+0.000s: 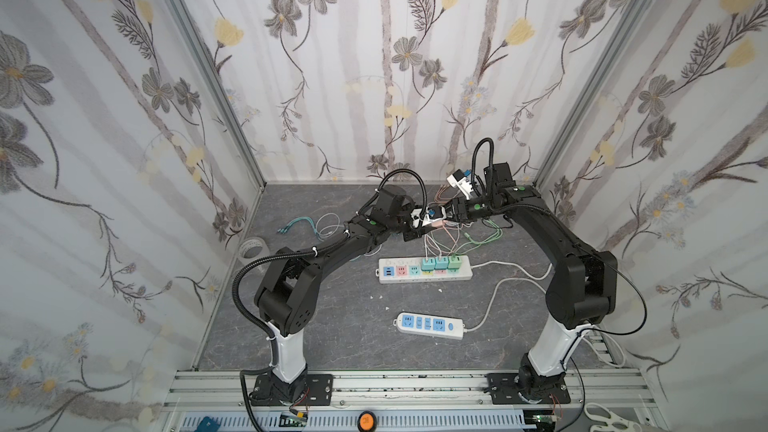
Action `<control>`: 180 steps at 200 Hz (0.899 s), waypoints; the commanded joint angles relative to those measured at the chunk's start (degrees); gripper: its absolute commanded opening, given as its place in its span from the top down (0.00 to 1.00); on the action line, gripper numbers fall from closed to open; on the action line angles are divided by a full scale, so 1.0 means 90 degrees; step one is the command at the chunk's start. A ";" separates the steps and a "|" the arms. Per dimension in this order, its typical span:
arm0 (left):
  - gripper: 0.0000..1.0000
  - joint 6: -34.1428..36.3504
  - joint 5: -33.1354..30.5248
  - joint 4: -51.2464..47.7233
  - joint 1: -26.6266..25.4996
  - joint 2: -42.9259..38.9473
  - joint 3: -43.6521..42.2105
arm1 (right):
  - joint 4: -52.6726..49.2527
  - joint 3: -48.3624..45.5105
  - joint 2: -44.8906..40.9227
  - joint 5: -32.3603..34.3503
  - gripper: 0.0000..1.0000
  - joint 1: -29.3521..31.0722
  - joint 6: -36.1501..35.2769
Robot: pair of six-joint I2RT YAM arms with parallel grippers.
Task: Insert the plug
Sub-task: 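Grasp the pink charger with the right gripper from the left gripper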
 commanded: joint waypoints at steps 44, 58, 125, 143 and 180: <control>1.00 -0.0132 -0.0158 0.0354 0.0007 0.0067 0.0120 | -0.0185 -0.0029 0.0047 -0.0272 0.66 0.0015 -0.0375; 1.00 -0.0180 -0.0155 0.0350 0.0012 0.0067 0.0119 | -0.0195 -0.0018 0.0019 -0.0190 0.75 0.0016 -0.0396; 0.36 -0.0822 -0.0634 0.1031 0.0093 -0.0409 -0.0491 | -0.0658 0.0632 0.0018 0.0037 1.00 0.0034 -0.0962; 0.18 -0.1343 -0.0839 0.1786 0.0177 -0.0903 -0.1196 | -0.0683 0.0867 0.0055 0.0219 1.00 0.0104 -0.1177; 0.00 -0.2427 -0.2005 0.2771 0.0278 -0.2090 -0.2643 | -0.0397 0.1024 0.0120 0.0413 1.00 0.0371 -0.1892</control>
